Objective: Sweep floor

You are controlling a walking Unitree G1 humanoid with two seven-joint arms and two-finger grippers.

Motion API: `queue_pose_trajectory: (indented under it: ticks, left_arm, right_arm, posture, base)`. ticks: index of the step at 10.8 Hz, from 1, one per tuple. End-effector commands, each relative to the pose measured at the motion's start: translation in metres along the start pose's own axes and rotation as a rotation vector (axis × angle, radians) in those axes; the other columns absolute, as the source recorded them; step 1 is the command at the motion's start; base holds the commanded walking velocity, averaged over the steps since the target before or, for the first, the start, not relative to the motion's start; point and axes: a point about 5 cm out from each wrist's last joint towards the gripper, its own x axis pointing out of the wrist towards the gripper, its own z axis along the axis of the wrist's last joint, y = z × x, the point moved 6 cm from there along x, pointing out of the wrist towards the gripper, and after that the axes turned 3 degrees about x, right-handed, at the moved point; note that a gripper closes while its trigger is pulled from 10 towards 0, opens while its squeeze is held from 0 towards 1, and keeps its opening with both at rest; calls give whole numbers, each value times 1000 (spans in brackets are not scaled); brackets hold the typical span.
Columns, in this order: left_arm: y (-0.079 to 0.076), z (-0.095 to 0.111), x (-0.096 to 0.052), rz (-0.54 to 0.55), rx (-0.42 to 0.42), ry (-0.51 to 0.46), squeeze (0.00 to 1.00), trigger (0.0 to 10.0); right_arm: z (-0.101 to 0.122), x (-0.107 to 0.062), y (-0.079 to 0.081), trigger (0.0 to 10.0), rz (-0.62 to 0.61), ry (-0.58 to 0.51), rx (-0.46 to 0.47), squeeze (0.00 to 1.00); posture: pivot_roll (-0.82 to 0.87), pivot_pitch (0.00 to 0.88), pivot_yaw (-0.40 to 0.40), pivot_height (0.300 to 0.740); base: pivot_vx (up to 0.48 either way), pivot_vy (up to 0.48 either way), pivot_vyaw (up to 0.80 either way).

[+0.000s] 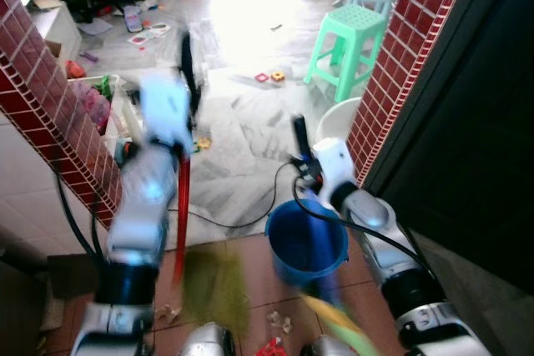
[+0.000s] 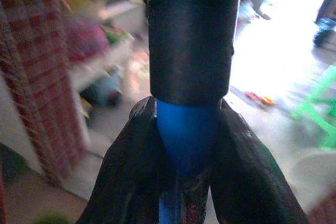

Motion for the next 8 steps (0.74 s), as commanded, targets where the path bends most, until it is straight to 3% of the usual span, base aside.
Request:
queue_pose_trajectory:
  ticks: [1,3,4,5,8]
  left_arm:
    - [4,10,-1,19,57,-61,0,10000]
    - [0,-18,-13,28,44,22,0,10000]
    - [-1,-34,-19,48,-36,86,0,10000]
    - [-5,-42,-22,63,-100,124,0,10000]
    - [-24,-46,-30,36,-121,143,0,10000]
  right_arm:
    - [21,3,6,10000,41,-76,32,0]
    - [36,4,10,10000,63,-129,49,0]
    - [43,6,6,10000,29,-155,-9,0]
    - [41,5,-1,10000,-16,-150,-86,0]
    - [37,0,-21,10000,-121,-125,-179,0]
  posture:
    - [-80,0,16,740]
    - [-78,2,18,740]
    - [-77,4,18,740]
    - [-74,5,16,740]
    - [-78,14,17,740]
  base:
    - [0,0,0]
    - [0,0,0]
    - [0,0,0]
    - [0,0,0]
    - [0,0,0]
